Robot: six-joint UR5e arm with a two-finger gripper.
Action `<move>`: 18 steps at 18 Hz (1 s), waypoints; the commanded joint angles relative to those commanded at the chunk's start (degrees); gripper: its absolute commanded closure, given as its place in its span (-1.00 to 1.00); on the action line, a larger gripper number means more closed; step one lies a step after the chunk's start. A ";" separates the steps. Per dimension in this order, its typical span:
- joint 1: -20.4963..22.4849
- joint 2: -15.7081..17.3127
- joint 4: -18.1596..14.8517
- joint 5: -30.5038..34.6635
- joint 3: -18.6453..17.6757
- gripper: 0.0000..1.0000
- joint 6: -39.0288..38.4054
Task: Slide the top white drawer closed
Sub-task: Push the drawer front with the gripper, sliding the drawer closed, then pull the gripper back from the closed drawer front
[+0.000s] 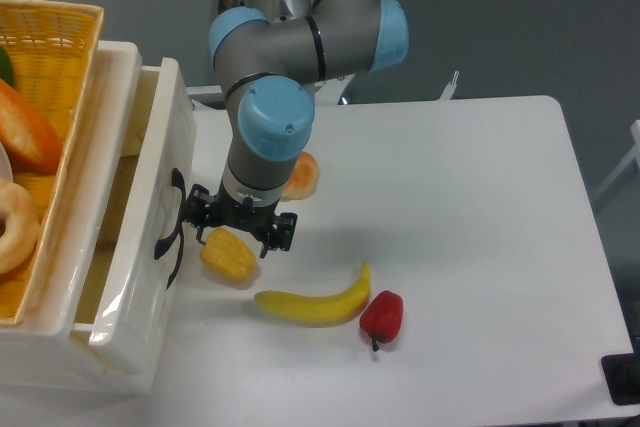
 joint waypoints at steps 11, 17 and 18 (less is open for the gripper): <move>-0.35 0.26 0.00 0.00 -0.44 -1.00 0.00; -1.15 0.35 0.00 -0.17 -0.79 -1.00 0.00; -1.15 0.35 0.00 -0.18 -0.79 -1.00 0.00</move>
